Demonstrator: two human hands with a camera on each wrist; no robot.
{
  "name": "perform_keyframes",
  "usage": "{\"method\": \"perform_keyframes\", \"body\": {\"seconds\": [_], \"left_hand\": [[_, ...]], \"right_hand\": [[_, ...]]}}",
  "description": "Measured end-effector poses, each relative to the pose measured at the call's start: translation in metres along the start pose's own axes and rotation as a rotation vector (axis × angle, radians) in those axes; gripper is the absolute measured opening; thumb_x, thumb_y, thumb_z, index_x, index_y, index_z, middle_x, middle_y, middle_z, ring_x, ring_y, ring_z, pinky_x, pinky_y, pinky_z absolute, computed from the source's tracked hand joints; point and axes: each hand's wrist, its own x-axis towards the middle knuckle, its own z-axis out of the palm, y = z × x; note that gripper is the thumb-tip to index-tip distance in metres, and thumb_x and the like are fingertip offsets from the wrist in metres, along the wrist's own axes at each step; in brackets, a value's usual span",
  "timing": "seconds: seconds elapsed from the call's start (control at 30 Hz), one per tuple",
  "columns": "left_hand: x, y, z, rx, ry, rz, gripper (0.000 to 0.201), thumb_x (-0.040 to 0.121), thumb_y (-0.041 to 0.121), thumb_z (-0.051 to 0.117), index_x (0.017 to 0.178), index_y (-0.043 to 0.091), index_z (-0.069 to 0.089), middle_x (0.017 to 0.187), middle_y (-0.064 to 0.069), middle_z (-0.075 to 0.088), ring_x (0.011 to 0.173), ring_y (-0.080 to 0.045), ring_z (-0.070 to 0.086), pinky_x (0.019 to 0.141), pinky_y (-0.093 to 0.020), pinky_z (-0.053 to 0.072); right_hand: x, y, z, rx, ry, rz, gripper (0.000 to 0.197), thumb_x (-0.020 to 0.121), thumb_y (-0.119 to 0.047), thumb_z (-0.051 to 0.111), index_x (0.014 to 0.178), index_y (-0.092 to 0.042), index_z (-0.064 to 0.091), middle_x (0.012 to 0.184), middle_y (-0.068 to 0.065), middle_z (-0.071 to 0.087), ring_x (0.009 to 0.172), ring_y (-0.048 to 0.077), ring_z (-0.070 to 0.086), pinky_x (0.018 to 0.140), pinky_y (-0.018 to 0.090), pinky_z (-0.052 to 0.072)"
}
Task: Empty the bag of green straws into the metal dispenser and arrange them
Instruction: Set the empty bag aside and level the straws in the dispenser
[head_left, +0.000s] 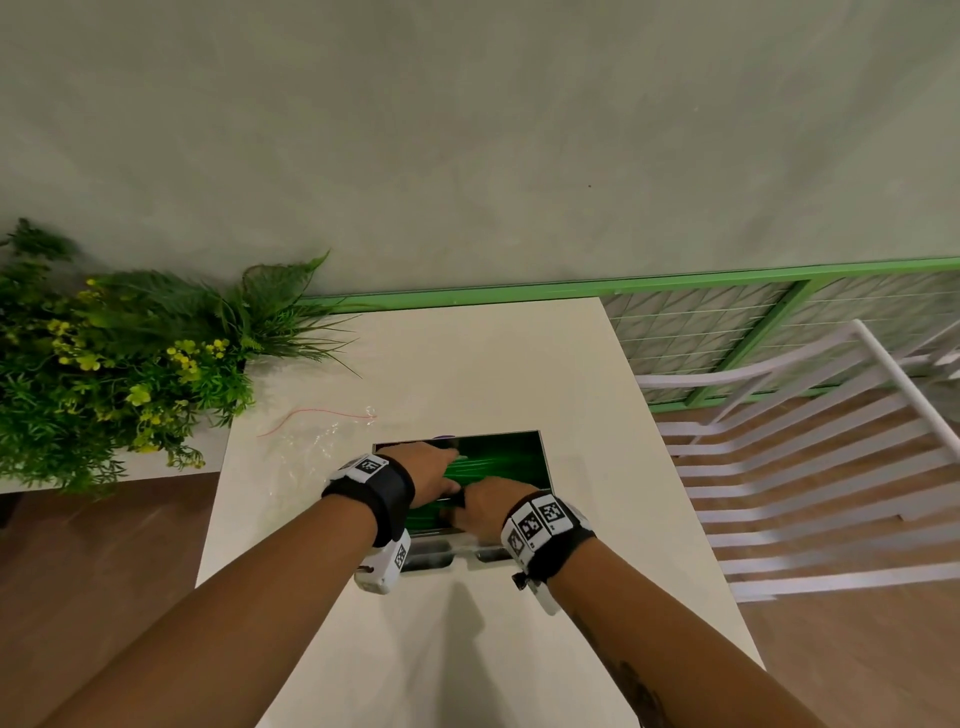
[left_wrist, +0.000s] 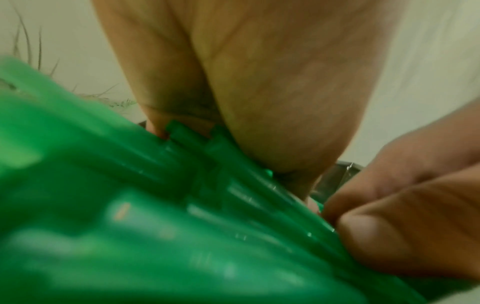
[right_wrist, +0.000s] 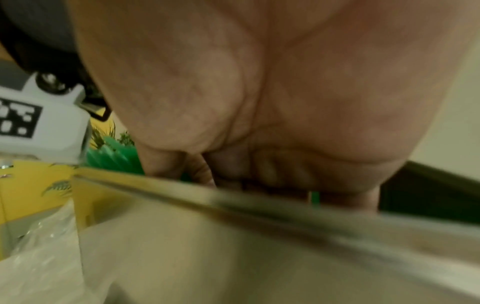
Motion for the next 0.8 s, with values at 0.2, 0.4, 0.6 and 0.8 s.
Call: {"method": "perform_keyframes", "body": {"seconds": [0.2,0.4,0.6,0.8], "left_hand": [[-0.035,-0.001,-0.013,0.085,0.216,-0.067,0.035,0.096,0.038,0.062,0.128,0.025,0.060,0.125,-0.005,0.062,0.116,-0.030,0.057,0.084,-0.043,0.054],[-0.070,-0.001,0.009,0.100,0.222,-0.191,0.026,0.097,0.041,0.056,0.113,0.023,0.065,0.117,-0.004,0.055,0.107,-0.028,0.054,0.081,-0.042,0.049],[-0.083,-0.015,0.031,-0.180,0.386,-0.131,0.030,0.097,0.031,0.061,0.127,0.026,0.060,0.122,-0.001,0.052,0.109,-0.025,0.051,0.082,-0.041,0.057],[-0.108,-0.036,0.042,-0.607,0.447,-0.277,0.031,0.096,0.027,0.069,0.126,0.021,0.066,0.113,-0.008,0.064,0.095,-0.024,0.064,0.084,-0.032,0.053]], "right_hand": [[-0.011,0.024,-0.017,-0.053,0.231,-0.044,0.029,0.104,-0.029,0.049,0.107,-0.007,0.069,0.104,0.012,0.069,0.084,0.027,0.061,0.085,0.040,0.058],[-0.006,0.017,-0.005,0.032,0.026,-0.179,0.039,0.107,-0.039,0.043,0.116,-0.007,0.065,0.106,0.014,0.065,0.094,0.030,0.060,0.089,0.040,0.051],[0.003,0.004,0.003,0.087,0.028,-0.180,0.043,0.103,-0.049,0.044,0.103,-0.012,0.065,0.093,0.010,0.065,0.086,0.029,0.062,0.085,0.042,0.055],[0.003,0.008,-0.004,0.026,0.153,-0.224,0.050,0.097,-0.059,0.052,0.127,-0.022,0.066,0.120,0.006,0.071,0.104,0.026,0.067,0.094,0.044,0.057]]}}
